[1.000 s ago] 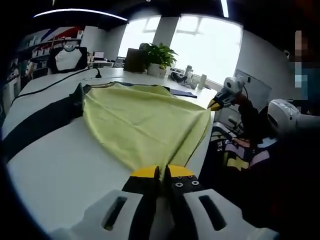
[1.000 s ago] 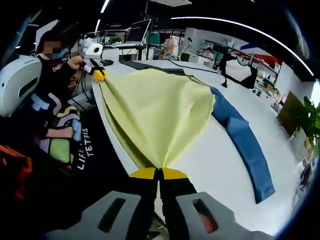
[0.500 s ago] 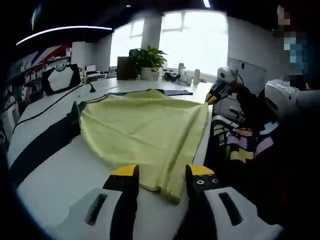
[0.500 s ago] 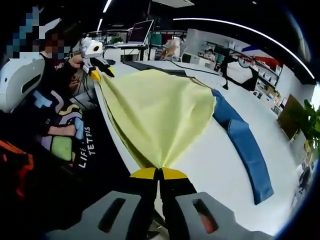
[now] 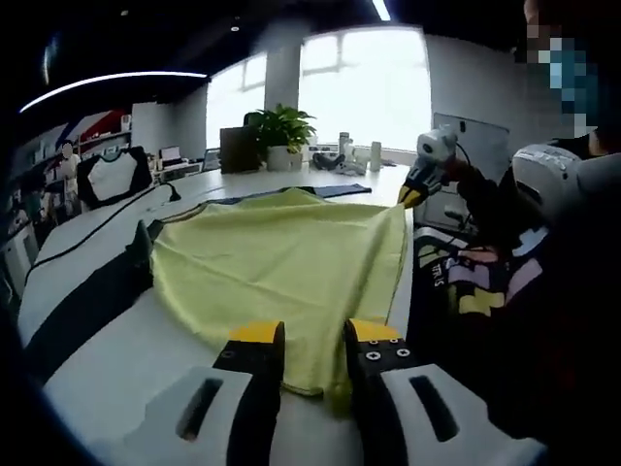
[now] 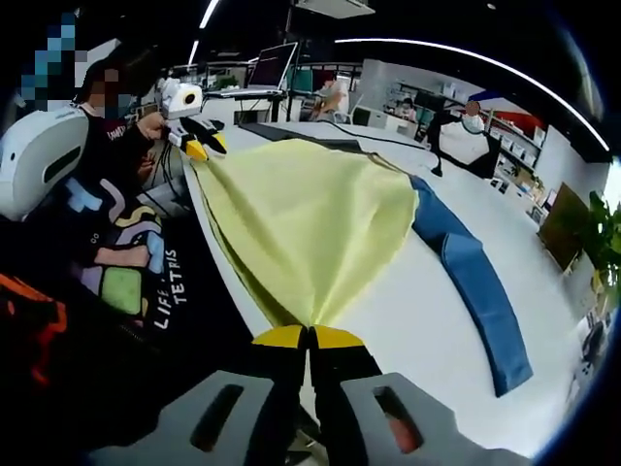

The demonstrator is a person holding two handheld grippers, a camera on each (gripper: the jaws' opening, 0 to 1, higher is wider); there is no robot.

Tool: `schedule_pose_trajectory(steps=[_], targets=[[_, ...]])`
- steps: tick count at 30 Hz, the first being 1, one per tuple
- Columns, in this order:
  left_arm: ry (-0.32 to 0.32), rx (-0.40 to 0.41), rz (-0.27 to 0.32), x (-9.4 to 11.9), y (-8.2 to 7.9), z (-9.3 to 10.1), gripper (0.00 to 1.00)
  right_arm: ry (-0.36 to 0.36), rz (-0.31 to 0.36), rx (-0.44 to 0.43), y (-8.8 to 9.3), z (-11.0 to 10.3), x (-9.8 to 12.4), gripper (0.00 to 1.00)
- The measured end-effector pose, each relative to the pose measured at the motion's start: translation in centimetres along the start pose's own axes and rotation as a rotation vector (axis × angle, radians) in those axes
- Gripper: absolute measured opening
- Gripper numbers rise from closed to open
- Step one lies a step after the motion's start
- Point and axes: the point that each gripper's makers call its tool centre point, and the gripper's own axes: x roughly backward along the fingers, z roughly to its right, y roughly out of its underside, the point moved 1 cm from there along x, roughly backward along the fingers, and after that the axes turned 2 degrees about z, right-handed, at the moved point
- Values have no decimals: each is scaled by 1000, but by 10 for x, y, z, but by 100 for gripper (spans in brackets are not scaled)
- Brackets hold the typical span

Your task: Fold the garment on the visible template until the final outline fits inside the template.

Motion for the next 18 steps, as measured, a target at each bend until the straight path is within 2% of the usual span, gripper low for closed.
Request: schedule_pose_trajectory(steps=[4, 5, 6, 13, 18], targets=[[-3, 11, -39, -2, 9, -2, 29, 3, 2, -3, -1, 1, 1, 0], [-1, -3, -13, -3, 6, -2, 29, 3, 2, -2, -1, 1, 1, 0], [-3, 14, -32, -3, 9, -2, 29, 4, 2, -1, -1, 1, 2, 0], [-7, -4, -18, -2, 8, -2, 33, 0, 26, -18, -2, 1, 5, 0], [-2, -11, -19, -4, 7, 1, 46, 3, 54, -29, -4, 2, 12, 0]])
